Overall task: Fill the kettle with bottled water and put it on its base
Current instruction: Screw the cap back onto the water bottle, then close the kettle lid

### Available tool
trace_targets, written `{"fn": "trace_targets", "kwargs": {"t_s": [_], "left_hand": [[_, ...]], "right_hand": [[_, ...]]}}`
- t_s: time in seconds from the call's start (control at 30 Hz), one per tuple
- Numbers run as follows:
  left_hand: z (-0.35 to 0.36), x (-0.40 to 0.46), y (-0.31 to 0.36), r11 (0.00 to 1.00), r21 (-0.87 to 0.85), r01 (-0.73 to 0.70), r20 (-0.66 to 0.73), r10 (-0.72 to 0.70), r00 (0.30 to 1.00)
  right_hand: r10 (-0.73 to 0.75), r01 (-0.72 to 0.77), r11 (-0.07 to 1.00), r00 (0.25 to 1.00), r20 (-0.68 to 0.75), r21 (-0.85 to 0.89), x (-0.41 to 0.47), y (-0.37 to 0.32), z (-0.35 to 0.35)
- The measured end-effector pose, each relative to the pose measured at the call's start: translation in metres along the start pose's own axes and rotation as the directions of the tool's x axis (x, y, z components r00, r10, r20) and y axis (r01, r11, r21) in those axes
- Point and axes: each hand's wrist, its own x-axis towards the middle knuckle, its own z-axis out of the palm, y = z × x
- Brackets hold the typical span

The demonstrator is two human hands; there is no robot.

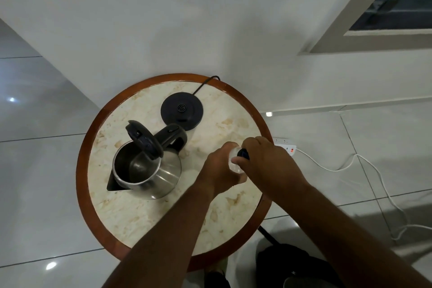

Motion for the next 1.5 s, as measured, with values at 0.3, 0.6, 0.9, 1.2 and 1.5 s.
{"fn": "trace_targets", "kwargs": {"t_s": [0.3, 0.6, 0.9, 1.2, 1.5], "left_hand": [[-0.016, -0.115, -0.087, 0.835, -0.258, 0.486, 0.102, -0.477, 0.873], [-0.121, -0.147, -0.141, 0.885, -0.384, 0.264, -0.339, -0.401, 0.851], [-0.133, -0.133, -0.138, 0.947, -0.294, 0.128, -0.347, -0.231, 0.909], [-0.125, -0.126, -0.122, 0.957, -0.271, 0.099, -0.379, -0.201, 0.903], [-0.143, -0.099, -0.102, 0.978, -0.173, 0.116, -0.375, -0.174, 0.910]], "right_hand": [[-0.057, 0.068, 0.964, 0.997, -0.049, 0.258, 0.042, -0.079, -0.020], [-0.004, -0.135, 0.926, 0.931, 0.366, 0.353, 0.102, -0.141, 0.046], [0.013, -0.010, 1.000, 0.963, 0.269, -0.013, 0.106, -0.154, 0.079], [-0.134, 0.212, 0.976, 0.785, 0.605, -0.059, 0.115, -0.135, 0.052], [-0.268, 0.296, 0.955, 0.905, 0.330, -0.037, 0.111, -0.102, 0.045]]}}
